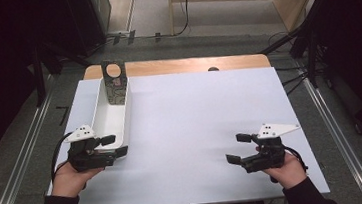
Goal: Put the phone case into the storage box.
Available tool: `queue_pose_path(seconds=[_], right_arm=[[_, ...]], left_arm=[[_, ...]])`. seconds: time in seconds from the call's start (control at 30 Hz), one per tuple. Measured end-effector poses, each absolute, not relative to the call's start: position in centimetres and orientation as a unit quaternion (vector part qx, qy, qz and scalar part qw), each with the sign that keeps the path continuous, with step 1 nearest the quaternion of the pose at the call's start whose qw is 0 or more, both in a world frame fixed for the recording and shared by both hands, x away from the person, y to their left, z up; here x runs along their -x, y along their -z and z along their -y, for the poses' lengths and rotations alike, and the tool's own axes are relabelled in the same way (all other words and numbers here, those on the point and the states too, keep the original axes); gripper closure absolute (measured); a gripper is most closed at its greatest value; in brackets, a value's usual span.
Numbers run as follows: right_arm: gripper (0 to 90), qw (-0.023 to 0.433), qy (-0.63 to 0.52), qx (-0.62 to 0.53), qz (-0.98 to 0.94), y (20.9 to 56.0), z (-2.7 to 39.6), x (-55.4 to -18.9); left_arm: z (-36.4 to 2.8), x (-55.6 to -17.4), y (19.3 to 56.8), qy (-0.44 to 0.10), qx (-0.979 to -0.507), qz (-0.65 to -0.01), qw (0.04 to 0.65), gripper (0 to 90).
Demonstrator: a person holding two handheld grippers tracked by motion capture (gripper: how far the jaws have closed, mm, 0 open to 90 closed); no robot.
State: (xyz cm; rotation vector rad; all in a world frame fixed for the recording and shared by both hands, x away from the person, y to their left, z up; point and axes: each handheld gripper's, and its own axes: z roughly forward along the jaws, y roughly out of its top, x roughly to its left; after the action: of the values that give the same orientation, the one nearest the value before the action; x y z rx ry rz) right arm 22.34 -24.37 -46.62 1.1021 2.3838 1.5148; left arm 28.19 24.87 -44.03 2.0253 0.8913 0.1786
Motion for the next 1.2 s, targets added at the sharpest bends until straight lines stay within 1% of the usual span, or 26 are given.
queue_pose_path(seconds=[1.2], right_arm=[[11.4, 0.052, -0.497, -0.360, -0.788, 46.69, 24.27, -22.35]], left_arm=[[-25.08, -28.25, 44.75, -0.073, -0.818, -0.367, 0.437, 31.0]])
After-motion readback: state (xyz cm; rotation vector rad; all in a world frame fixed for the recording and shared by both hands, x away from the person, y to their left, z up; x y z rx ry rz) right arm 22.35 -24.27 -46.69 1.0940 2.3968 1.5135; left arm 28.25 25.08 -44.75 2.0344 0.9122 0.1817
